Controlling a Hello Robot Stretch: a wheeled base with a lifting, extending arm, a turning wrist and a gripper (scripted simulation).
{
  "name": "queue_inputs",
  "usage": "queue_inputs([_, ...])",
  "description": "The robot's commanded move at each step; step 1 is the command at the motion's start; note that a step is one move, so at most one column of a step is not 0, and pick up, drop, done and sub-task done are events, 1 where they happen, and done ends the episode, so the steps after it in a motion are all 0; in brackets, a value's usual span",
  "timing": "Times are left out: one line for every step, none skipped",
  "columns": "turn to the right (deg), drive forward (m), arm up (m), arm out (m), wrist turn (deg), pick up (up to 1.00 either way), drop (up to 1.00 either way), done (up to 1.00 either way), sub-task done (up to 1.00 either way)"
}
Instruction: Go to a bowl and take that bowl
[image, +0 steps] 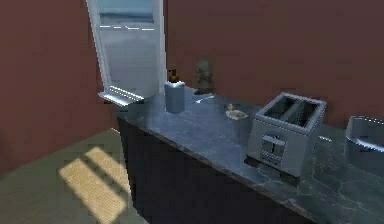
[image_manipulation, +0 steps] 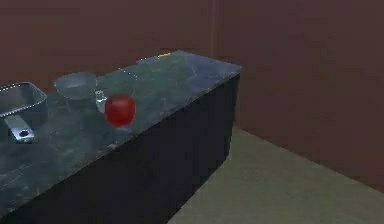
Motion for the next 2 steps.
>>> queue_inputs([-24.0, 0.0, 0.0, 0.0, 0.0, 0.0, 0.0, 0.0, 0.0])
queue_inputs([39.0, 0.0, 0.0, 0.0, 0.0, 0.0, 0.0, 0.0, 0.0])
